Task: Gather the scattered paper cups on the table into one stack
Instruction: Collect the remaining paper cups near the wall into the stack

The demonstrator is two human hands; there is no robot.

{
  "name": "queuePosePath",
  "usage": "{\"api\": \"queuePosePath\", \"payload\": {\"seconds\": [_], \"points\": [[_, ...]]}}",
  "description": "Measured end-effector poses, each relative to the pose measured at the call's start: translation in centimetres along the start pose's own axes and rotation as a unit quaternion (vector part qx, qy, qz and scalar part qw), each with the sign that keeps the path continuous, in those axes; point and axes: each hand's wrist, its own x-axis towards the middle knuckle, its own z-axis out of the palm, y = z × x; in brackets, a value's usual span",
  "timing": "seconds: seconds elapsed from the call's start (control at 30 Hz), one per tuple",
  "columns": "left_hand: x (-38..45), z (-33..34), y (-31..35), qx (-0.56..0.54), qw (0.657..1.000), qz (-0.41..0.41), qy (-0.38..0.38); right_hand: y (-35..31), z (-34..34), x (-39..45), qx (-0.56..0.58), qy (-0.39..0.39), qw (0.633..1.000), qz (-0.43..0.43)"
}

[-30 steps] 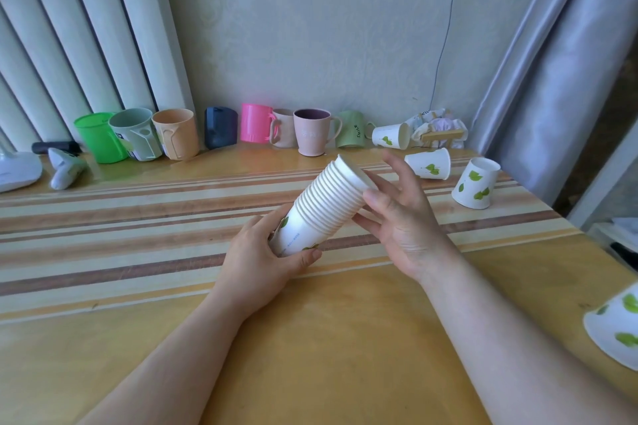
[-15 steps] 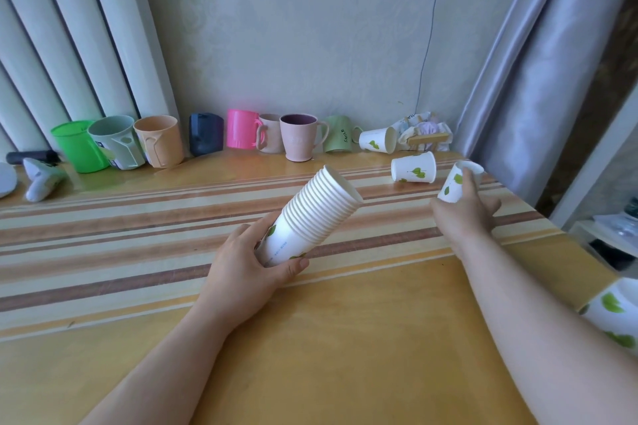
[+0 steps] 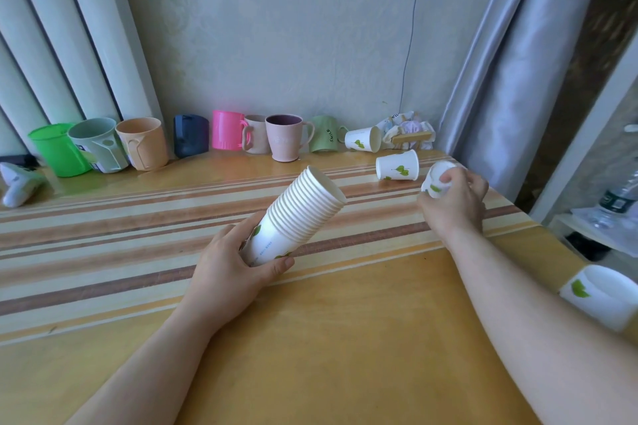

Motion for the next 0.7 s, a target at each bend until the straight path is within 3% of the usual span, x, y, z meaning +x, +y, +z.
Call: {"api": "queuePosePath", "payload": {"seconds": [0.1,0.2,0.27,0.37,0.53,0.7], "points": [[0.0,0.0,0.0,-0.002,1.0,0.001,-0.001,0.4,0.2,-0.8,0.006,0.083,0.993,-0.086],[0.0,0.1,0.1,0.002,1.0,0.001,0.0,0.3,0.4,-2.0,0.031,0.101,0.991,-0.077],[0.0,0.1,0.1,0.003,1.0,-0.002,-0.001,0.1,0.7,-2.5,0.049,0.072,0.995,-0.05],[0.0,0.1,0.2,-0.001,1.0,-0.001,-0.002,-0.9,1.0,-3.2,0.051,-0.029,0.998,0.028],[0.0,0.1,0.2,0.002,1.0,0.001,-0.001,-2.2,1.1,-3.5,-0.055,-0.171,0.984,0.001],[0.1,0.2,0.0,0.008,1.0,0.004,-0.002,-3.8,2.0,-5.1,-0.079,-0.187,0.978,-0.05]]}}
